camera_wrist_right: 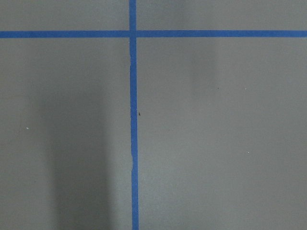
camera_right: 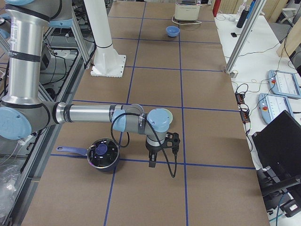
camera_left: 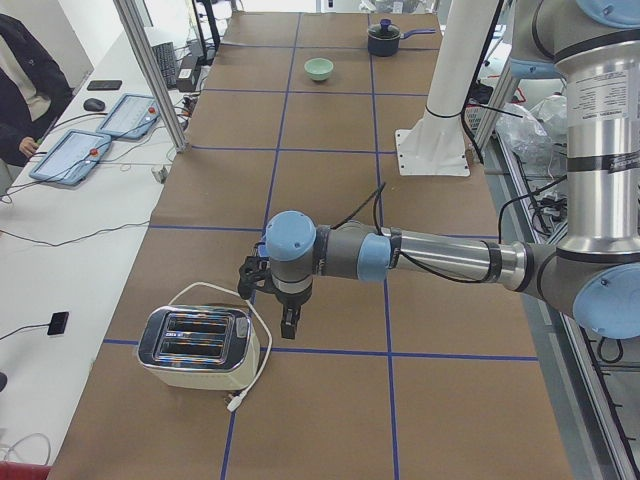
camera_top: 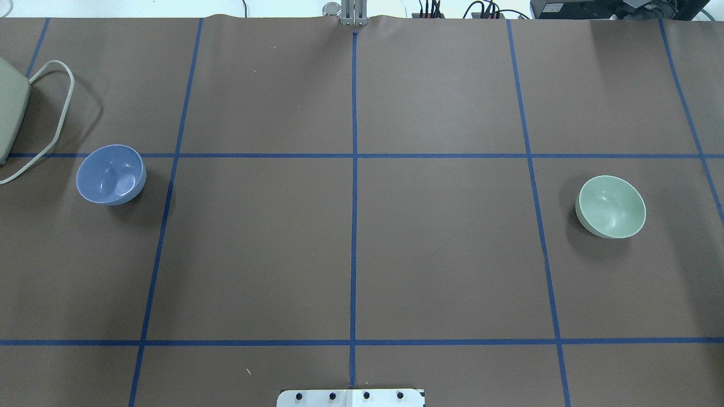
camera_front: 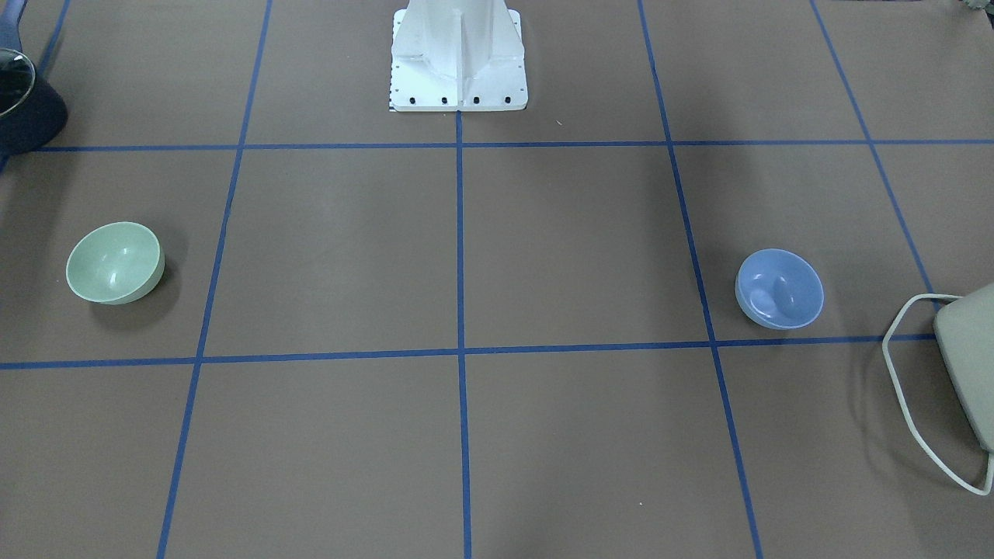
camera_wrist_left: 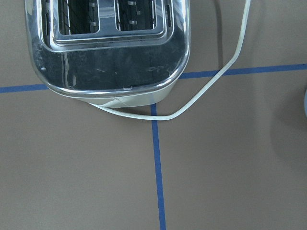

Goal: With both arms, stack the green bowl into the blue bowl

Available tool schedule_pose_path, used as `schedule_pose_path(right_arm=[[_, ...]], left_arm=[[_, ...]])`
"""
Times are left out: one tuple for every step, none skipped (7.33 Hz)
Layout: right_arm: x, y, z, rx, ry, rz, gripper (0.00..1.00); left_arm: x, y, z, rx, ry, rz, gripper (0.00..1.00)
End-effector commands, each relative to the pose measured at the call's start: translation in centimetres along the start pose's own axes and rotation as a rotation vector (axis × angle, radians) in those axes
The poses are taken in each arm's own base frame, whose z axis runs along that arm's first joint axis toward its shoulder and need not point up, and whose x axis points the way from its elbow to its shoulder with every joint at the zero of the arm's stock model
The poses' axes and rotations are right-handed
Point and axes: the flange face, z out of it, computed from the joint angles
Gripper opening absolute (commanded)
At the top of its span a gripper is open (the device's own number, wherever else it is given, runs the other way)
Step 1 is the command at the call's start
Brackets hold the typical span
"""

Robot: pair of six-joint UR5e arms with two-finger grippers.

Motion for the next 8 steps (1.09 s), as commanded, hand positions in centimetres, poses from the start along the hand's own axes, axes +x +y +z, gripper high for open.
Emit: schedule_pose_path(right_arm=[[-0.1,-0.1,-0.1,0.002,0.0,-0.002,1.0],[-0.1,-0.1,-0.2,0.005,0.0,-0.004,1.0],[-0.2,0.0,-0.3,0.007,0.006,-0.011,1.0],[-0.2,-0.1,-0.4,0.007,0.014,-0.012,1.0],[-0.6,-0.5,-0.8,0.017,0.009,-0.015,1.0],[-1.4,-1.7,-1.8,0.048,0.013,-0.037,1.0],[-2.2,-2.4,-2.7,0.09,0.013,-0.074,1.0],[-3.2,-3.8,-4.0,0.155,0.019,-0.128,1.0]], left_arm=[[0.5,-0.1,0.2,-0.005,0.001,0.009,0.99],[0.6,-0.2,0.1,-0.003,0.0,0.009,0.99],[0.6,-0.2,0.0,-0.002,0.0,0.012,0.99],[0.7,-0.2,0.0,-0.001,0.0,0.013,0.99],[1.2,-0.5,-0.5,0.011,0.0,0.021,0.99],[1.8,-0.8,-1.1,0.021,0.001,0.024,0.99],[2.5,-1.7,-1.7,0.037,0.001,0.04,0.99],[3.8,-3.7,-3.0,0.07,0.001,0.076,0.99]])
